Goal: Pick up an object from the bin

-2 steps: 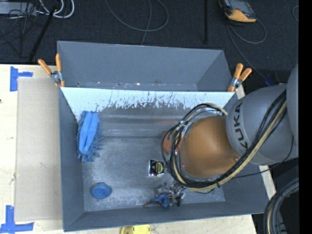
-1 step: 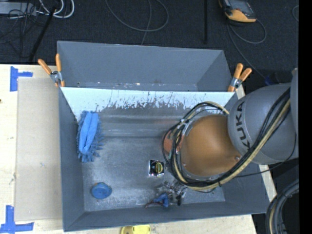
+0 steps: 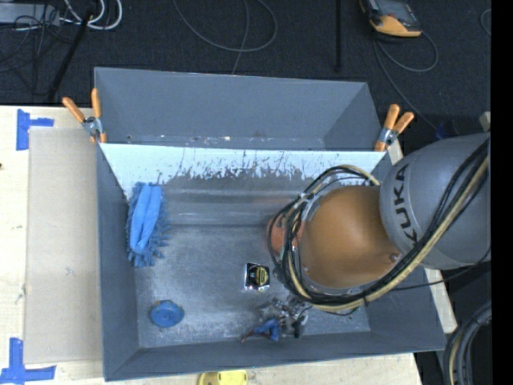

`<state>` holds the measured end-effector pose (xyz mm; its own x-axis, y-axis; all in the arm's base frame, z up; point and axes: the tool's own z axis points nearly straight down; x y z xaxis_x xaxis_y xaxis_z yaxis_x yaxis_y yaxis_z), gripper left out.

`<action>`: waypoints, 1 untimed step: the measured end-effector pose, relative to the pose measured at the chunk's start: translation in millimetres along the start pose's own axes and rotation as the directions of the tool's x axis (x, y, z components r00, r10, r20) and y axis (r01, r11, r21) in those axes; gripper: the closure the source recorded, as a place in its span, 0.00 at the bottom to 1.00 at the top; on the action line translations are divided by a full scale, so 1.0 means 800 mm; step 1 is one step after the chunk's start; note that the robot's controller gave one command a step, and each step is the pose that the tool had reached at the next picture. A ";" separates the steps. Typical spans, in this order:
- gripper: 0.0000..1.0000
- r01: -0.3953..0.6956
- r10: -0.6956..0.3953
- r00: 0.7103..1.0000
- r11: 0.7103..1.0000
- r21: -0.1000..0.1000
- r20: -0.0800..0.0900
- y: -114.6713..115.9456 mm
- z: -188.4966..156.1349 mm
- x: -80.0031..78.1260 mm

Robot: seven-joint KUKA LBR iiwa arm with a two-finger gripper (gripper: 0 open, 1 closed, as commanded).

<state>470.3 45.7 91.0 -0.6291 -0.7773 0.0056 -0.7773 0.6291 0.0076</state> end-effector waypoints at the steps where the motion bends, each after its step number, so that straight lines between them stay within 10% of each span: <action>1: 1.00 -0.001 0.001 1.000 1.000 -0.001 0.000 0.001 -0.028 0.000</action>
Offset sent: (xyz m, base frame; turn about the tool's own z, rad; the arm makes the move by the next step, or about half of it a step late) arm -0.0001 -0.0001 0.0169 0.0000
